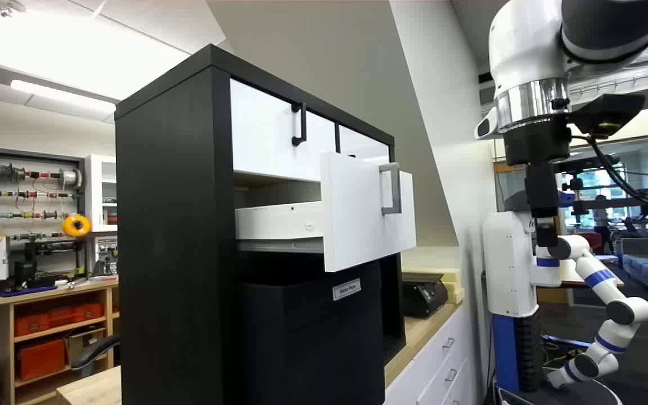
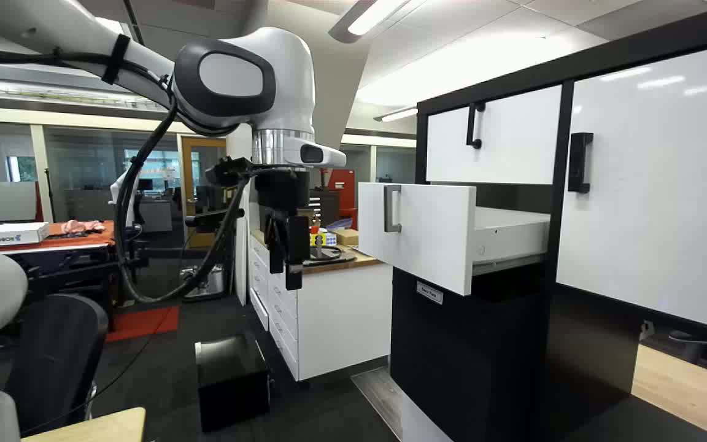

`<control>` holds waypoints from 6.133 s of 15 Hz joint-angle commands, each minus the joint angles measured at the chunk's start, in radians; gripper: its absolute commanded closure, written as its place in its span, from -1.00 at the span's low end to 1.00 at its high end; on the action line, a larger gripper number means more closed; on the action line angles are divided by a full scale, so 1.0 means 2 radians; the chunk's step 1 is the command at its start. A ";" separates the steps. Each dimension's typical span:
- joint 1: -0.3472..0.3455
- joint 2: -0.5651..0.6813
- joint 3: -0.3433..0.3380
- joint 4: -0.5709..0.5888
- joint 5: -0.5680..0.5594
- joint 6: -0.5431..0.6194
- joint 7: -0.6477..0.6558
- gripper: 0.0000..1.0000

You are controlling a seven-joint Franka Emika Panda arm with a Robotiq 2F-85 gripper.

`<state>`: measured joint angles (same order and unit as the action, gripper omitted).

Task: Close the open drawer

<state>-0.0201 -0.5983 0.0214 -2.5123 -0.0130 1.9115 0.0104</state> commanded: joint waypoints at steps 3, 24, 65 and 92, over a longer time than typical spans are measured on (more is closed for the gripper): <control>0.003 0.000 -0.003 0.001 -0.002 -0.001 0.002 -1.00; 0.005 0.008 -0.003 0.011 0.007 0.017 0.006 -1.00; -0.001 0.111 0.016 0.083 -0.039 0.343 0.044 0.48; 0.003 0.277 0.018 0.272 -0.046 0.311 0.057 0.89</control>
<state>-0.0170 -0.1477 0.0618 -2.1032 -0.0911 2.5637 0.1125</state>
